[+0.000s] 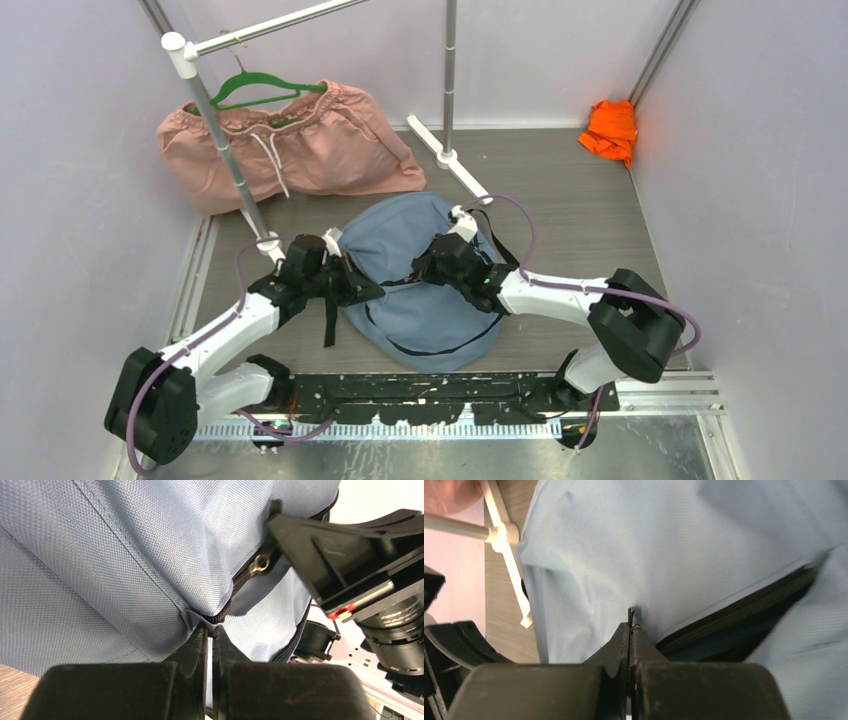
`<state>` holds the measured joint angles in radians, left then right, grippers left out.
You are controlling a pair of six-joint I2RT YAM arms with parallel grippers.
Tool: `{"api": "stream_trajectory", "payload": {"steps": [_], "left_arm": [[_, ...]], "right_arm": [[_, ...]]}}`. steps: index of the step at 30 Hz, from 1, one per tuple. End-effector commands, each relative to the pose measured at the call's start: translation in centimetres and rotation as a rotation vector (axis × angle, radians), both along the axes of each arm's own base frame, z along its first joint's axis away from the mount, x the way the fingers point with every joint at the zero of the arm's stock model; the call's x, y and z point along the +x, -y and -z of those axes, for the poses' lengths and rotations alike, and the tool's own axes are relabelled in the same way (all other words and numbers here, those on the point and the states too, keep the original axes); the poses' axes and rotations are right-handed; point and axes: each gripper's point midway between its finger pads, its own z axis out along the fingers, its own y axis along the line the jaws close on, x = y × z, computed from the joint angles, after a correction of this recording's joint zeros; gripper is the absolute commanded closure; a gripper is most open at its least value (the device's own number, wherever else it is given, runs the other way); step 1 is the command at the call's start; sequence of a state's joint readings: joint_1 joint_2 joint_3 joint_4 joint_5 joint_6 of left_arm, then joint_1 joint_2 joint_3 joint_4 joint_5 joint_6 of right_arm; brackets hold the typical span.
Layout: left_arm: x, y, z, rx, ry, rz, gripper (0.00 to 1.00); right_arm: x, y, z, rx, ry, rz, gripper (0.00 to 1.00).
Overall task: Pack the student bag
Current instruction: Zip the student bag at the center of the board.
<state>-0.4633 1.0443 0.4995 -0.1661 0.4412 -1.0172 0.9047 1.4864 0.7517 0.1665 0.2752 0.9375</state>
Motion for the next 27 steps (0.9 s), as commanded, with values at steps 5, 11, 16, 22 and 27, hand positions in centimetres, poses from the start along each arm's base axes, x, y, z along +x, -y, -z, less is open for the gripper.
{"api": "stream_trajectory", "payload": {"steps": [5, 11, 16, 22, 27], "left_arm": [[-2.4, -0.2, 0.9, -0.008, -0.039, 0.067, 1.0], [-2.9, -0.9, 1.4, 0.035, -0.045, 0.068, 1.0], [-3.0, -0.9, 1.3, 0.031, -0.05, 0.069, 1.0], [-2.9, -1.1, 1.0, 0.041, -0.031, 0.06, 1.0], [-2.8, -1.4, 0.8, 0.053, -0.023, 0.046, 1.0]], "right_arm": [[3.2, 2.8, -4.0, 0.004, 0.135, 0.094, 0.99], [4.9, 5.9, -5.6, -0.008, 0.169, 0.162, 0.99], [5.9, 7.8, -6.2, -0.027, 0.184, 0.199, 0.99], [7.7, 11.1, -5.6, -0.082, 0.187, 0.258, 0.99], [9.2, 12.9, -4.3, -0.186, 0.178, 0.246, 0.99]]}}
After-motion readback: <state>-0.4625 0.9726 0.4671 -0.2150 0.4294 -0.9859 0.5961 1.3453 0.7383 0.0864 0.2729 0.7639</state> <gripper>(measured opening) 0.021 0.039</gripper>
